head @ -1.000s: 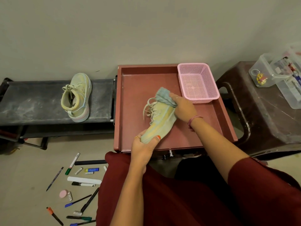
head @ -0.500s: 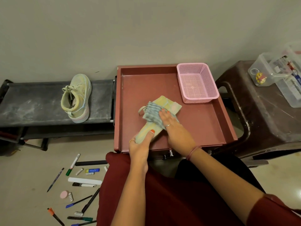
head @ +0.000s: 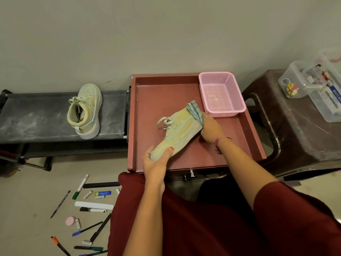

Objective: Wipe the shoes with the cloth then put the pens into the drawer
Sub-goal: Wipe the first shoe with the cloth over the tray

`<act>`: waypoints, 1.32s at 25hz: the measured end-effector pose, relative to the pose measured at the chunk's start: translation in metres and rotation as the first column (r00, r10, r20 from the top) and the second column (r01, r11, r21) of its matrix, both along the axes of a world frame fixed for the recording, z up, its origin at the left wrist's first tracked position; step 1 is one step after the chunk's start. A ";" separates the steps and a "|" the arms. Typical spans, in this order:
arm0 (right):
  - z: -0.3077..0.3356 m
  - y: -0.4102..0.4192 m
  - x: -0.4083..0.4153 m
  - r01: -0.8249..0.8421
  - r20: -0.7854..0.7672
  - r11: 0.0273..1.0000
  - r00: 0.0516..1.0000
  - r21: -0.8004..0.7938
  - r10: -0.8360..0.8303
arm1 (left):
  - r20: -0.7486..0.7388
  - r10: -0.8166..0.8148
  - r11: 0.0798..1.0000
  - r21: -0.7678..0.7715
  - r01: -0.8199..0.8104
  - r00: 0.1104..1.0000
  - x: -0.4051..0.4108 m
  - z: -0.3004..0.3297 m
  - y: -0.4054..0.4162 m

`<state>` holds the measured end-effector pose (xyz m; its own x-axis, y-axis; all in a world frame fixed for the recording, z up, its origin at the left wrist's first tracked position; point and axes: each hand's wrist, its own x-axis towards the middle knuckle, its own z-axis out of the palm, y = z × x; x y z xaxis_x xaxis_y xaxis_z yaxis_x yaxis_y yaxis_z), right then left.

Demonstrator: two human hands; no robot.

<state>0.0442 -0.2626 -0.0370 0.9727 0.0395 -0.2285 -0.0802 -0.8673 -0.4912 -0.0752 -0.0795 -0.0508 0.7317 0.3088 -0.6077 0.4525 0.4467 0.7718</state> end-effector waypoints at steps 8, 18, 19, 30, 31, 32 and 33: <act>0.004 0.053 -0.070 -0.178 0.153 0.980 0.975 0.090 0.163 | 0.028 0.087 0.995 -0.048 -0.085 0.996 0.000 -0.003 0.001; 0.007 0.007 -0.048 -0.261 0.204 0.939 0.930 -0.222 0.306 | 0.018 0.045 0.997 0.056 -0.046 0.999 0.001 -0.004 0.003; 0.006 0.002 -0.040 -0.216 0.179 0.955 0.951 -0.205 0.254 | 0.015 0.042 0.997 0.061 -0.042 0.999 0.001 -0.002 0.003; 0.000 0.013 -0.043 0.000 0.055 0.994 0.998 0.110 -0.006 | 0.021 0.066 0.980 0.188 -0.069 0.998 0.007 0.006 0.004; -0.002 0.022 -0.056 -0.038 0.087 0.999 0.996 0.032 0.035 | 0.029 0.070 0.979 0.192 -0.075 0.997 0.007 0.009 0.004; -0.004 0.032 -0.070 -0.075 0.110 0.997 0.991 -0.035 0.079 | 0.027 0.071 0.978 0.192 -0.075 0.997 0.008 0.009 0.004; -0.005 0.039 -0.080 -0.110 0.140 0.988 0.982 -0.104 0.124 | 0.026 0.067 0.979 0.189 -0.071 0.997 0.008 0.009 0.004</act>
<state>-0.0362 -0.2240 -0.0421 0.9858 0.1397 -0.0930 0.0907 -0.9100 -0.4046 -0.0670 -0.0751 -0.0419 0.7160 0.4671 -0.5188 0.4097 0.3205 0.8541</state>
